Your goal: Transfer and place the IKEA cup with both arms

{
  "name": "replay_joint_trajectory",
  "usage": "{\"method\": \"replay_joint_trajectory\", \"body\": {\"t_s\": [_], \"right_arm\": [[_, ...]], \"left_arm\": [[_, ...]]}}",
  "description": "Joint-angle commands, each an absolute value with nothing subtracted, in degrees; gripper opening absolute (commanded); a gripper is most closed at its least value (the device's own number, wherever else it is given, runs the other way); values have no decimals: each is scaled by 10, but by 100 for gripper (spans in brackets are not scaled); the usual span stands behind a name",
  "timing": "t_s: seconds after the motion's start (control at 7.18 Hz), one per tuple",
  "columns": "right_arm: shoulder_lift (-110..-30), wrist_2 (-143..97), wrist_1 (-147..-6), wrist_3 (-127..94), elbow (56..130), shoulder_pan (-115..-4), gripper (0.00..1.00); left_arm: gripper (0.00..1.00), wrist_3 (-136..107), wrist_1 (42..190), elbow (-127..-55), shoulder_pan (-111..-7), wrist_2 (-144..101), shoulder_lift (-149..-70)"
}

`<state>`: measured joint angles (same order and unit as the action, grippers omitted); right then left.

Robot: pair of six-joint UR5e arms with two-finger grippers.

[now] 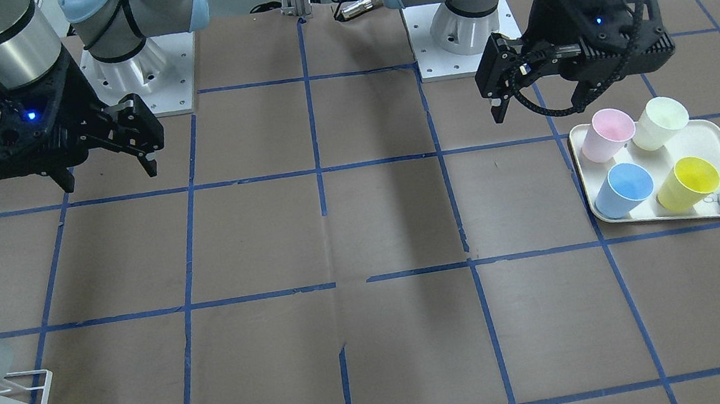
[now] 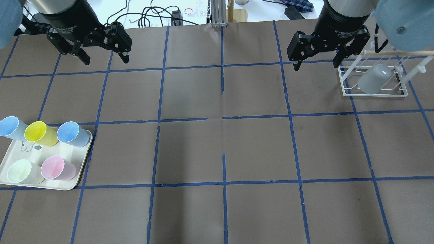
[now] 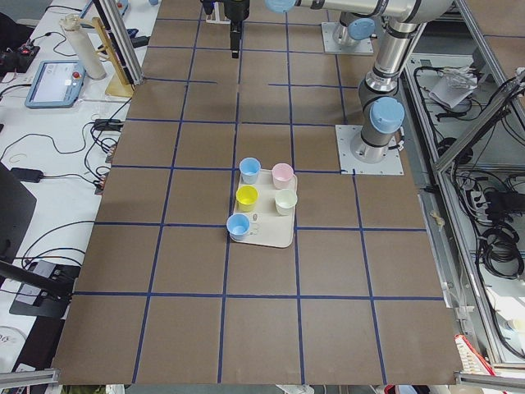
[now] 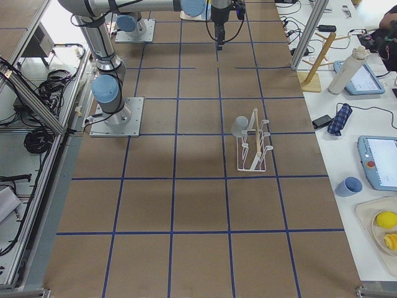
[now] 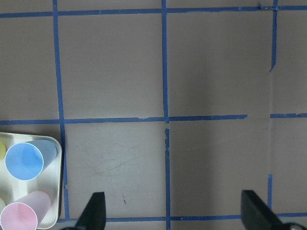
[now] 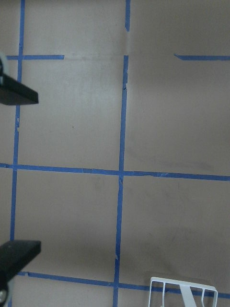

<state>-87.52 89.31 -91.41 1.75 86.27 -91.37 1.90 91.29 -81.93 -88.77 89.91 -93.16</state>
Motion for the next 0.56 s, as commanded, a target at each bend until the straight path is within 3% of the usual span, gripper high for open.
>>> {"method": "replay_joint_trajectory", "body": {"t_s": [0.0, 0.42], "right_arm": [[-867, 885, -926, 23, 862, -915, 100], [-867, 886, -929, 24, 861, -915, 100]], "left_arm": [[100, 19, 912, -824, -888, 899, -930], [100, 18, 911, -814, -888, 898, -929]]}}
